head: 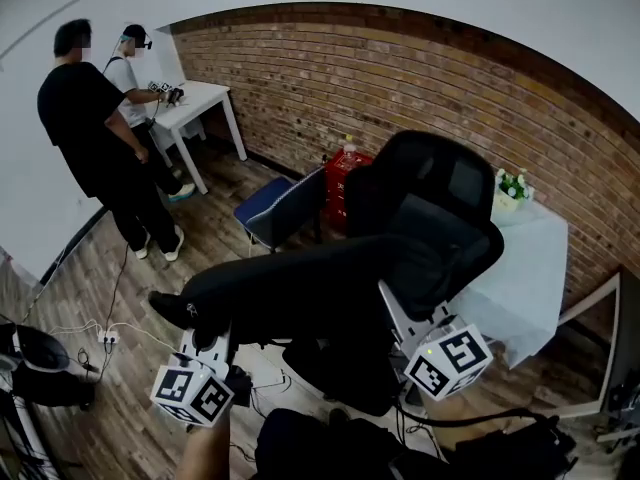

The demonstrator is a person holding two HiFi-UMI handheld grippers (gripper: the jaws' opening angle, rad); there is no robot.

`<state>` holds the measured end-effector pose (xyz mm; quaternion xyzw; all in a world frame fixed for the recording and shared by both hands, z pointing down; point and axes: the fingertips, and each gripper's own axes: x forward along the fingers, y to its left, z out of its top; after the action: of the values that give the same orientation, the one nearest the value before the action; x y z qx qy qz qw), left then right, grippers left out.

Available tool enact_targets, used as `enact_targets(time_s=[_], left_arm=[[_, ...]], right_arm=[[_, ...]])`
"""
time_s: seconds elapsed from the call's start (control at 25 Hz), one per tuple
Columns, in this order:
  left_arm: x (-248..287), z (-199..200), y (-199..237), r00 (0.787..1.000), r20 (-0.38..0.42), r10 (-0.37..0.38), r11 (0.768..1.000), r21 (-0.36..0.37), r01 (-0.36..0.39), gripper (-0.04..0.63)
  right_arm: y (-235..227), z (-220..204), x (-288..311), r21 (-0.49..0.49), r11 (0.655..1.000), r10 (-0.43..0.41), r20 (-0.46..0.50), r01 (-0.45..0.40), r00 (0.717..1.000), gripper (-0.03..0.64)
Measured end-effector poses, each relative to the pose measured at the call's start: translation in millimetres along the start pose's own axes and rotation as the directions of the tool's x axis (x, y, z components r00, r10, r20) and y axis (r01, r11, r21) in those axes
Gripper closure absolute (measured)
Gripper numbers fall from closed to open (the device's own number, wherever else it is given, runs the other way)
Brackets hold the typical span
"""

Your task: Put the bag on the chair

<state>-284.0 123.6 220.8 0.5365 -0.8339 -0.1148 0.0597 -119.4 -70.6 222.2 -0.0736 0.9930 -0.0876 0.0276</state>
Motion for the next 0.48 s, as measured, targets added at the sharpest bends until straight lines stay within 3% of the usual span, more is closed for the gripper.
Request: enact_targets(time_s=[0.24,0.48], left_arm=[[44,-8,-24,0.993,-0.025,-0.117,0.993,-0.01,0.117,0.537],[83,-11,-39,0.967,-0.04,-0.252,0.968,-0.02,0.251,0.538]], right_arm=[[-31,10,-22,-0.005,0.992,-0.127,0.037,0.127,0.991,0.543],[-51,19,-35,-0.019,0.967,-0.254,0.064,0.256,0.965,0.543]])
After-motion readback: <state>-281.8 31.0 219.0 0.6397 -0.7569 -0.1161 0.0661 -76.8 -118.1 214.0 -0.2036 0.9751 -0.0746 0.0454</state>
